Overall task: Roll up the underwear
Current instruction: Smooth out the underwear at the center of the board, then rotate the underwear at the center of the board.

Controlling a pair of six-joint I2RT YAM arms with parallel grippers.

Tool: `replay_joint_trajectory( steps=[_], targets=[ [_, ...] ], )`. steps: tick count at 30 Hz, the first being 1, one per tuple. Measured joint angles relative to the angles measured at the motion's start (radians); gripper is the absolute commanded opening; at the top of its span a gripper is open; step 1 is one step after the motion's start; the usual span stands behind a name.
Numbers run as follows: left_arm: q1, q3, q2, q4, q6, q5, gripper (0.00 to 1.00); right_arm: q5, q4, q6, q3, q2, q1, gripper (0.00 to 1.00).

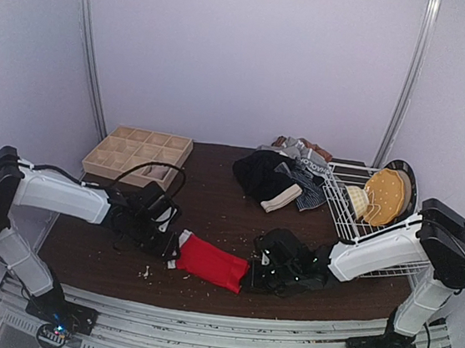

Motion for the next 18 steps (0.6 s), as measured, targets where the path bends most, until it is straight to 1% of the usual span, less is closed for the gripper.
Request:
replay_joint_trajectory(
  steps=[2,3,4,8,10,11,12,13,15,16,17,18],
  targets=[
    [0.003,0.007,-0.006,-0.018,0.008,-0.006,0.79,-0.007,-0.024,-0.020,0.008,-0.009,0.000,0.33],
    [0.004,0.008,-0.014,-0.029,0.012,-0.010,0.91,-0.010,-0.036,-0.024,0.014,-0.016,0.000,0.36],
    [0.004,0.009,-0.026,-0.039,0.013,-0.011,0.97,-0.012,-0.060,-0.038,0.026,-0.027,0.000,0.39],
    [0.004,0.018,-0.118,-0.088,0.027,-0.013,0.98,-0.014,-0.140,-0.081,0.076,-0.080,0.000,0.51],
    [0.004,0.020,-0.190,-0.099,0.031,-0.013,0.98,-0.008,-0.188,-0.110,0.108,-0.116,0.000,0.51],
    [0.004,0.020,-0.220,-0.101,0.032,-0.013,0.97,0.000,-0.212,-0.129,0.126,-0.132,0.001,0.46],
    [0.004,0.019,-0.255,-0.097,0.032,-0.010,0.91,0.009,-0.227,-0.143,0.138,-0.145,0.002,0.38],
    [0.004,0.018,-0.287,-0.084,0.033,-0.004,0.77,0.020,-0.242,-0.160,0.151,-0.157,0.002,0.27],
    [0.004,0.014,-0.317,-0.039,0.031,0.024,0.29,0.038,-0.259,-0.194,0.173,-0.164,0.003,0.11],
    [0.004,0.016,-0.314,-0.010,0.040,0.047,0.12,0.042,-0.267,-0.206,0.185,-0.159,0.003,0.05],
    [0.004,0.023,-0.292,0.012,0.043,0.072,0.00,0.045,-0.276,-0.219,0.201,-0.147,0.003,0.02],
    [0.004,0.033,-0.264,0.025,0.044,0.092,0.00,0.046,-0.283,-0.237,0.217,-0.133,0.003,0.00]
  ],
)
